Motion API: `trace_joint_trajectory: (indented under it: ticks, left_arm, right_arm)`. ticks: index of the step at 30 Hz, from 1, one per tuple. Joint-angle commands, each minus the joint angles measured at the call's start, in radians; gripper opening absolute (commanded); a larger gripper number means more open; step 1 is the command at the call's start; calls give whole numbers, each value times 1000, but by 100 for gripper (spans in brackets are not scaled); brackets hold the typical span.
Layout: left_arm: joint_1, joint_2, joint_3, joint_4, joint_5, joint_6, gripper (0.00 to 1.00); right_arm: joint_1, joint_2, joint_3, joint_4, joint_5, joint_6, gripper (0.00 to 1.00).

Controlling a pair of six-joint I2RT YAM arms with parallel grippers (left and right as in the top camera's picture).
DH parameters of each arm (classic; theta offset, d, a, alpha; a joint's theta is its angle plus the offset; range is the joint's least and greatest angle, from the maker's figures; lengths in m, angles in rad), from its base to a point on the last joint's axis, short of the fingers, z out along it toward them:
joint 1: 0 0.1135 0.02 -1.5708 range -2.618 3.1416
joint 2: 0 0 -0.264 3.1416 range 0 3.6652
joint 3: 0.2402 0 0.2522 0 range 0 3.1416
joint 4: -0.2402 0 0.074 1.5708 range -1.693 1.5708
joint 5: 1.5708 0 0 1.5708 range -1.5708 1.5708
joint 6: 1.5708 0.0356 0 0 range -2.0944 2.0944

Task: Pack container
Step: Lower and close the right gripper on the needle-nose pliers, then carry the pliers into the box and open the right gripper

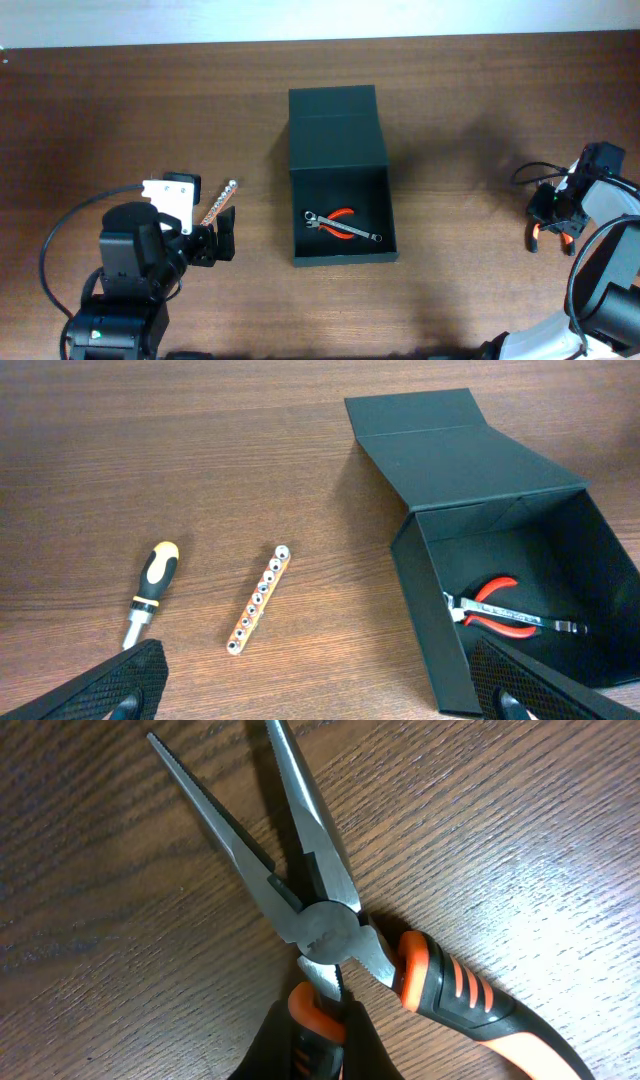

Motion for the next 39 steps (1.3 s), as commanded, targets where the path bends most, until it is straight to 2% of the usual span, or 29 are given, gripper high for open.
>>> trace_joint_trajectory:
  ticks: [1,7,12,16,20,24,27,30,35,39]
  left_arm:
    - [5,-2,16,2,15,15,99]
    - [5,-2,16,2,14,16,99]
    - [5,-2,16,2,14,16,99]
    - [5,-2,16,3,14,16,99]
    - [6,-2,16,3,14,16,99]
    - [6,-2,16,3,14,16,99]
    - [6,-2,16,3,14,16,99]
    - [6,-2,16,3,14,16,99]
    - [6,-2,16,3,14,16,99]
    - [6,-2,16,4,-3,16,99]
  right_arm:
    - [6,27,-18,-27,-81,5,4]
    - [7,-14,58,-112,-89,5,4]
    - [49,-86,204,-258,-92,2,4]
    - [207,-166,451,-454,-96,-119,4]
    - [435,-184,716,-648,-121,-319,4]
    - [672,-184,859,-758,-133,-521,4]
    - [845,-178,859,-776,-132,-645,4]
    - [993,-135,857,-774,-113,-660,4]
    - [1062,-31,856,-772,-100,-649,4]
    - [1076,80,827,-771,-164,-647,4]
